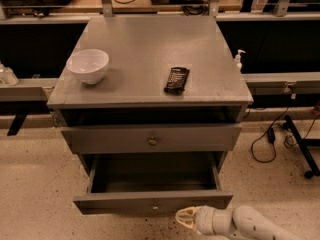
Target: Close middle drawer
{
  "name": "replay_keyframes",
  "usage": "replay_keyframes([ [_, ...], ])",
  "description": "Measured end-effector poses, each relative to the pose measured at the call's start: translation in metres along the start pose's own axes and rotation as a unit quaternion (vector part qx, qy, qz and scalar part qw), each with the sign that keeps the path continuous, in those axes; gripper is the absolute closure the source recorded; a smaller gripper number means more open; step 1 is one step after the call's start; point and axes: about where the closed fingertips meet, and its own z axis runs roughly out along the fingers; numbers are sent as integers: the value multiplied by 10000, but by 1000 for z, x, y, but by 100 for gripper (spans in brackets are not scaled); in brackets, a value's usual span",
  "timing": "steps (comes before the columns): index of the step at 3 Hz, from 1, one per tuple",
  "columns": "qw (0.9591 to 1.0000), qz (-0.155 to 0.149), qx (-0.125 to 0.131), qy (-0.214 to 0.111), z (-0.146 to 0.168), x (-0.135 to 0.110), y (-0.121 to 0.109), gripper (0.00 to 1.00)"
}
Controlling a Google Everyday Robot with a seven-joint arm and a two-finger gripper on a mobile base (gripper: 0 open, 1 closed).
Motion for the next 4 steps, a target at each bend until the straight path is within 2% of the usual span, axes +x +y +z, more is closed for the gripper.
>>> replay_keyframes([
  [1, 9994, 59, 321, -143, 4, 2, -38, 100],
  [3, 9987, -94, 491, -55, 11, -2, -47, 100],
  [4, 9973, -382, 595, -187, 29, -12, -66, 100],
])
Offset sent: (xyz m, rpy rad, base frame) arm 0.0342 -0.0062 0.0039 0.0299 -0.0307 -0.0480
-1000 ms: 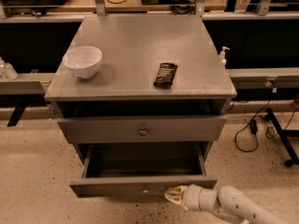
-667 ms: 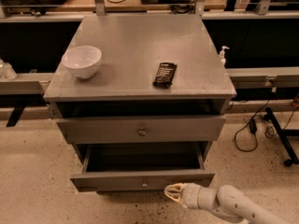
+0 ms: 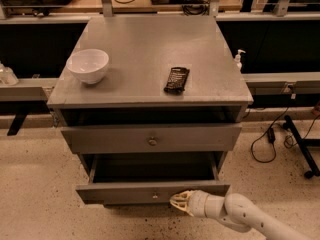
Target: Close middle drawer
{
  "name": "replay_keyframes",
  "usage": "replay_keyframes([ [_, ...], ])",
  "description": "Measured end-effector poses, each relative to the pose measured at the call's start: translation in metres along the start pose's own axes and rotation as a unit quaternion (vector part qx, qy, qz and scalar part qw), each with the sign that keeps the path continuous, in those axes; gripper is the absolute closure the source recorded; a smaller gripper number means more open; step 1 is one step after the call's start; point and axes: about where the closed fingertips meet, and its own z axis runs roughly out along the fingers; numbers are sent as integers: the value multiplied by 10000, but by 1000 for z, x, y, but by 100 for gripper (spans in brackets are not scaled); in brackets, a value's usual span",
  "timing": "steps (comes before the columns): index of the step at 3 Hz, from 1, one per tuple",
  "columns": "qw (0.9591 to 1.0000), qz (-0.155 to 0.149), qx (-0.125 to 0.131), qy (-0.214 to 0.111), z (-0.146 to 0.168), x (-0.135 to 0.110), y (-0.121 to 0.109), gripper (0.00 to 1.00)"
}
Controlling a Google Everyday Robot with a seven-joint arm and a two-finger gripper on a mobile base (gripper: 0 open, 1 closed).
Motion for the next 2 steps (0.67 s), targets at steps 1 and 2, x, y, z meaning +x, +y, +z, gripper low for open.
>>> replay_keyframes([
  [1, 10000, -54, 5, -24, 4, 1, -2, 100],
  [2, 9997, -169, -164, -118, 15, 3, -12, 100],
])
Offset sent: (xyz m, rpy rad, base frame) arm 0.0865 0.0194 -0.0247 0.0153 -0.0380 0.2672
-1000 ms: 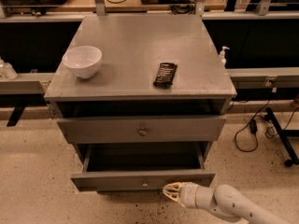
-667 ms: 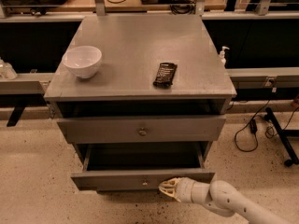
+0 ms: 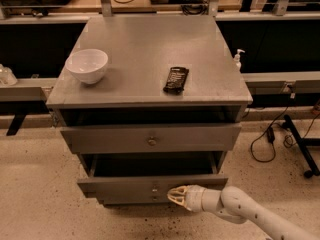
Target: Close middle drawer
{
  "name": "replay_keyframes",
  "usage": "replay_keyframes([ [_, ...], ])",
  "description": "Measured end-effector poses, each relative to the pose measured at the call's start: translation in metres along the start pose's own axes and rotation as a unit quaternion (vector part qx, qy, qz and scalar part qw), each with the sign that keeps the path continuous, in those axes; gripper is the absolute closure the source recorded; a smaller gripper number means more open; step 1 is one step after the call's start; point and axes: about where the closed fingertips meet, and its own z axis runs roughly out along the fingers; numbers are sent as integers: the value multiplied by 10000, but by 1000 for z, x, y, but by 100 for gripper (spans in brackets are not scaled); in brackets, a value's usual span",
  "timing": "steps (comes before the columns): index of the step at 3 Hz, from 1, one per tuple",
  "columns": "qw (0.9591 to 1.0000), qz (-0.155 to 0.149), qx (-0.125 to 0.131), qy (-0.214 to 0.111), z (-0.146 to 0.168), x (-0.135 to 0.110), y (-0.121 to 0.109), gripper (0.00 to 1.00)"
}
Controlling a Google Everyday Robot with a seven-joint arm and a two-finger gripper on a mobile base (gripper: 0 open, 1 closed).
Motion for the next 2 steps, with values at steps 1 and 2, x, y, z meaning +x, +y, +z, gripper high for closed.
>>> replay_keyframes([
  [1, 10000, 0, 0, 0, 0, 0, 1, 100],
  [2, 9996, -175, -197, -33, 14, 6, -16, 100],
])
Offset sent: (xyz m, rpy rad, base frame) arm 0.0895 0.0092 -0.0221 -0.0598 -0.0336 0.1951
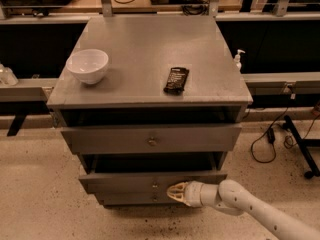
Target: Close middle drawer
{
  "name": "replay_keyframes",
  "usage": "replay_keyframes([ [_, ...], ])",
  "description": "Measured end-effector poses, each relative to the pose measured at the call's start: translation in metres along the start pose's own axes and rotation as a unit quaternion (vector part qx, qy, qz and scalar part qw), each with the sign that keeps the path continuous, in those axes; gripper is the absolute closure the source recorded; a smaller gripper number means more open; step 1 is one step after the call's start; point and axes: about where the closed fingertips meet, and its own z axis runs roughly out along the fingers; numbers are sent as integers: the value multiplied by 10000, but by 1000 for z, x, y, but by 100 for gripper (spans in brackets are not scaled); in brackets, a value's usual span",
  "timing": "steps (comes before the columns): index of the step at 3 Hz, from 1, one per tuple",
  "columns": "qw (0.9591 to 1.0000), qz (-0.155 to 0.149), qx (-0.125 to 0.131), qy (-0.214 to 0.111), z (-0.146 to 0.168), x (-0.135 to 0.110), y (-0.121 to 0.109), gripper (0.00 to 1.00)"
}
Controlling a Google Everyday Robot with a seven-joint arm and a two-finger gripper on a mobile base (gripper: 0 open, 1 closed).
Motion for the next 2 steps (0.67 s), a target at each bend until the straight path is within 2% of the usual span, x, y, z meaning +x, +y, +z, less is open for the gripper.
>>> replay_keyframes([
  [1, 10000, 0, 0, 0, 0, -1, 3, 100],
  [2, 9998, -129, -146, 51, 15, 7, -21, 100],
])
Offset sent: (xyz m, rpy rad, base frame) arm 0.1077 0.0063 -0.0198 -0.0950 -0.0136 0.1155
